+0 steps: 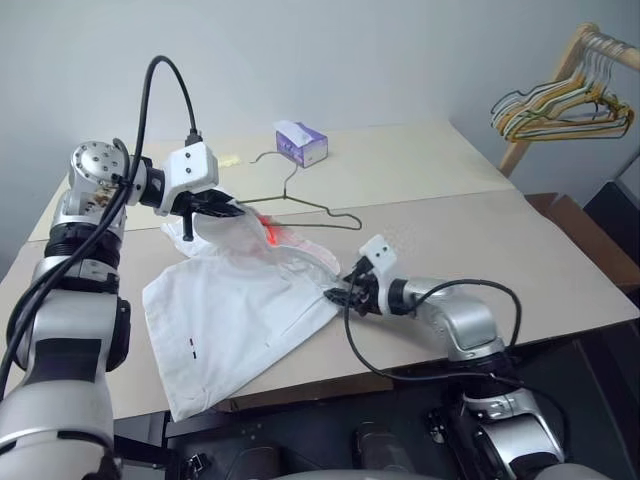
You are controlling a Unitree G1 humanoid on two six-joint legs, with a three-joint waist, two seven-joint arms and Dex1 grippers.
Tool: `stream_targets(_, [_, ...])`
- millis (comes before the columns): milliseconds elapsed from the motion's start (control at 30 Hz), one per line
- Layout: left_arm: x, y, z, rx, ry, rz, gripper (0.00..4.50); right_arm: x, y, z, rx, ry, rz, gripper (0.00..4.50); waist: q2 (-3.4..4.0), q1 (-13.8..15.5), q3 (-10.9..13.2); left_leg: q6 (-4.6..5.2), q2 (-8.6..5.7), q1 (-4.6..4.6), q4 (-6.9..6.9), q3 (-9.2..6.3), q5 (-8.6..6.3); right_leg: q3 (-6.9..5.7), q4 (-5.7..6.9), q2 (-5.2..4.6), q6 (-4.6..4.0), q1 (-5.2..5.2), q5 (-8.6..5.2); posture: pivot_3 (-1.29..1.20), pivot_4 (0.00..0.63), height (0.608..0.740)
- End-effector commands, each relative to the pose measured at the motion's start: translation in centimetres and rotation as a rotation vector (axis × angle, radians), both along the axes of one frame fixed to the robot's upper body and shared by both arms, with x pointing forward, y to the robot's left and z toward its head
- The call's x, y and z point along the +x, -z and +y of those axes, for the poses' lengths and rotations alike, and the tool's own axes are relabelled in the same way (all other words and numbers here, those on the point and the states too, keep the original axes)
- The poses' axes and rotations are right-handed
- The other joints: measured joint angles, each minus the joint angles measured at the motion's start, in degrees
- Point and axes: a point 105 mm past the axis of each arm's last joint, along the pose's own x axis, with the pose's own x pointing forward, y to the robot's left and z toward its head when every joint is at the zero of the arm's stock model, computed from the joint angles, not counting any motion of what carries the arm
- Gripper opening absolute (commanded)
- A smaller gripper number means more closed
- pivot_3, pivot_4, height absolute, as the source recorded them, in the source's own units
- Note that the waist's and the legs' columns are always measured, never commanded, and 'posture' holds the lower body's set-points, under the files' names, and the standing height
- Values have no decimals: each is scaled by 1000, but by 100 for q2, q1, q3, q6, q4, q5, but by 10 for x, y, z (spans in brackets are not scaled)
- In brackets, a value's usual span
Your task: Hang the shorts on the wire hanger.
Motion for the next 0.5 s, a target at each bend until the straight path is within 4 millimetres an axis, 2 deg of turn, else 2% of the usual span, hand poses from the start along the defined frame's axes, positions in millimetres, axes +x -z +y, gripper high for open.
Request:
stream_targets(33, [1,-26,1,-28,3,-84,0,12,-19,4,34,17,-85,2136,0,1,0,0,0,-2,0,-1,0,0,1,0,1,0,1,-14,0,740])
stream_targets(233, [0,-28,5,-35,-8,-89,0,17,-22,0,47,45,-99,25,0,1,0,0,0,-8,0,-5,0,-3,-4,-1,4,-1,1,-11,0,740])
stream_targets(500, [-28,-37,15,-105,133,-60,0,32,-52,-41,53,90,-147,25,1,-12,1,1,1,-10,0,-5,0,-3,-3,-1,4,-3,1,-21,0,740])
